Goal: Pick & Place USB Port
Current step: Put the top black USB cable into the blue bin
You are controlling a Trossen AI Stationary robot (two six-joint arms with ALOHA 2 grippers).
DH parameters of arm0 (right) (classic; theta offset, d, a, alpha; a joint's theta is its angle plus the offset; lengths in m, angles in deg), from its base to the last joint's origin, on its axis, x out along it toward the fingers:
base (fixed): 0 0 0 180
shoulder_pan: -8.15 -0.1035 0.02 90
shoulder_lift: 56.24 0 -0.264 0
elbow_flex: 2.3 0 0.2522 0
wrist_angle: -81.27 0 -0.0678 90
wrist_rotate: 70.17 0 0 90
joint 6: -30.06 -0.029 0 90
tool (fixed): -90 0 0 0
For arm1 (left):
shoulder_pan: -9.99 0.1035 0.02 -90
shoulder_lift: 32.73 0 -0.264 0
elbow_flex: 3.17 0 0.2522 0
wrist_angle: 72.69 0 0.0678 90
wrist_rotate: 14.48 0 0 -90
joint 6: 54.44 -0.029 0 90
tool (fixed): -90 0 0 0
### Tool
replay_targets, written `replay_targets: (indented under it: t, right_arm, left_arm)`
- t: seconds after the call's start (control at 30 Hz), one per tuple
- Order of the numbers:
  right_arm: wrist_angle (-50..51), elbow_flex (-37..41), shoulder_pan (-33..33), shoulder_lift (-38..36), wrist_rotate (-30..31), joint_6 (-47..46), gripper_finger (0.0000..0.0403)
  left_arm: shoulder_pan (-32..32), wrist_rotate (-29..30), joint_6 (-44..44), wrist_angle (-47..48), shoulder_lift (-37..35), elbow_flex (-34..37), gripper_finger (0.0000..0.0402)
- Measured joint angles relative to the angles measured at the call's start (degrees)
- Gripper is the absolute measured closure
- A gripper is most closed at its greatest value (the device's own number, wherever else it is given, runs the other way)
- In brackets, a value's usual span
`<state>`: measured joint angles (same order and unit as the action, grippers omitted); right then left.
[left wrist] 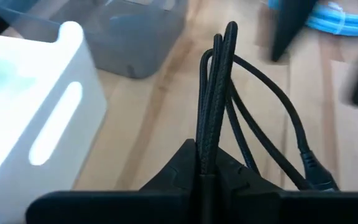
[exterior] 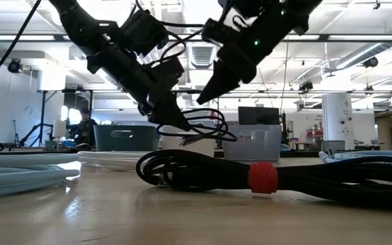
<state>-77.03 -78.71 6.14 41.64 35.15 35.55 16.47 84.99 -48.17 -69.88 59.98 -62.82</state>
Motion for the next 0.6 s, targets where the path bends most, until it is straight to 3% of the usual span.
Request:
replay_targets:
  t: [0.4,0.6]
  right_arm:
    - [8.61,-4.09,-4.60,-2.06,1.16,-1.18,0.0274]
    - [13.81,-2.54,-5.30,-5.11,1.33,-6.23,0.0273]
  left_arm:
    - [0.31,8.57,-4.38,1.80,-2.52,-5.83,0.0381]
    - [1.30,18.81,-4.97,9.39,-6.78,-7.46,0.0380]
